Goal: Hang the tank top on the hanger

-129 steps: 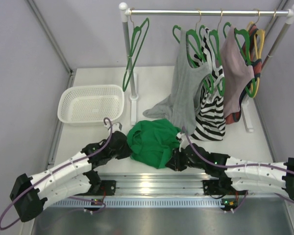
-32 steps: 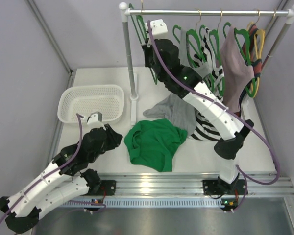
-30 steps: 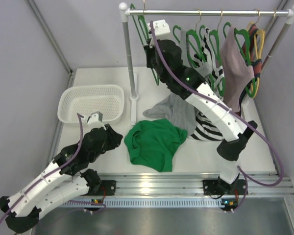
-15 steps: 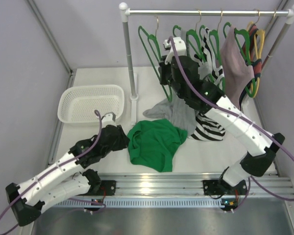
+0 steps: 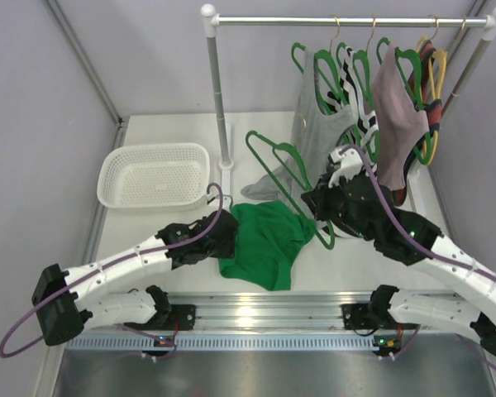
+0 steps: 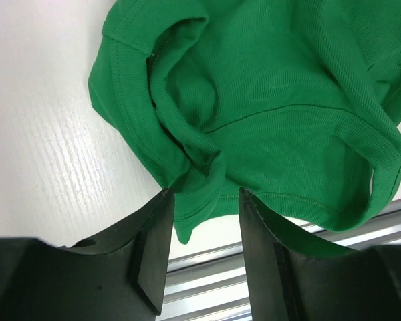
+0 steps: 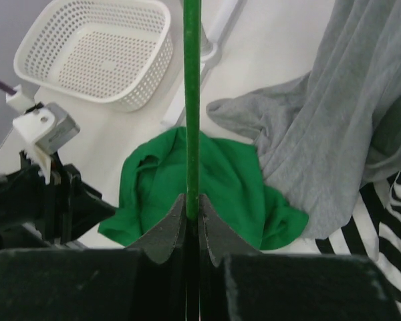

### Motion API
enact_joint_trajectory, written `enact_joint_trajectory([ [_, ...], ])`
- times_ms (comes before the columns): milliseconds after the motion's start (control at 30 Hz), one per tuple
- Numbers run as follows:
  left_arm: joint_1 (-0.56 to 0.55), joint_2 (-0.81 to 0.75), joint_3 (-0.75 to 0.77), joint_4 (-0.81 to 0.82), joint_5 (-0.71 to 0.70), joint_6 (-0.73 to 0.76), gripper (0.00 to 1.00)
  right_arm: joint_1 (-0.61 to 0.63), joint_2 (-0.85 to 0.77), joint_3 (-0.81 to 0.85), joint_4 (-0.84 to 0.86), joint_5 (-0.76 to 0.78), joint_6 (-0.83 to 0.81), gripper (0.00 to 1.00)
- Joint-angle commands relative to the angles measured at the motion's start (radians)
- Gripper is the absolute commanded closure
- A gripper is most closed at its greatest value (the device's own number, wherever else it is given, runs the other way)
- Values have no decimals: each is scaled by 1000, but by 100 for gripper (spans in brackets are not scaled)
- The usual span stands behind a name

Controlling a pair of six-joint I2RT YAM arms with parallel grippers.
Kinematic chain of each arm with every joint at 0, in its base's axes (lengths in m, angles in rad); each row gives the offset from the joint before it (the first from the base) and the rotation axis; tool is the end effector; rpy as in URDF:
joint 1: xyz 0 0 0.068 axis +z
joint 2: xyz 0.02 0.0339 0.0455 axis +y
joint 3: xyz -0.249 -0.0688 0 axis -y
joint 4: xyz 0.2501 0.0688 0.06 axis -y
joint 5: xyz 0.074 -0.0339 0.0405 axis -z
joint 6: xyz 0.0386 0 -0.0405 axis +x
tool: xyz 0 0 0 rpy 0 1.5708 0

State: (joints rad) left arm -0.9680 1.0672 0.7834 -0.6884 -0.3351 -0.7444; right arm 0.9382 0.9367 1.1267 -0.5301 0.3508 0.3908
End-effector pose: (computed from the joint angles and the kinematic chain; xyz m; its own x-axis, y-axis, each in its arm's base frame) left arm 0.1346 -0.1732 0.2279 -0.8004 0.0343 -0.5985 0.1776 0.9671 -0.1820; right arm 0.1353 0.1621 0.3835 -0.3979 0.0623 -0.9153 -0.4480 0.8574 0.2531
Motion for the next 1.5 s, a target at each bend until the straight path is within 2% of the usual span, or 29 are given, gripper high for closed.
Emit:
enact_joint_trajectory([
  [0,-8,42,65,0,-18,83,51,17,-114,-97,-13,-67,82,100],
  [333,-8,258,160,-56,54,226,49,25,-346,-248,-143,-119,134,100],
  [567,6,352,200,-95,108,278,53,25,-449,-289,-215,-174,145,100],
  [800,20,439,228,-148,129,313,73,25,-496,-272,-275,-226,120,100],
  [833,22,445,231,-155,131,318,81,25,-498,-266,-281,-237,117,100],
  [933,34,442,250,-184,133,335,94,25,-506,-248,-309,-282,100,100],
  [967,51,438,266,-189,145,344,100,24,-509,-243,-327,-306,97,100],
  [1067,122,399,293,-197,169,349,100,25,-526,-243,-360,-346,88,100],
  [1200,253,315,286,-143,330,346,100,25,-573,-248,-389,-418,88,100],
  [1467,383,251,269,-27,499,228,100,25,-610,-297,-375,-493,105,100],
])
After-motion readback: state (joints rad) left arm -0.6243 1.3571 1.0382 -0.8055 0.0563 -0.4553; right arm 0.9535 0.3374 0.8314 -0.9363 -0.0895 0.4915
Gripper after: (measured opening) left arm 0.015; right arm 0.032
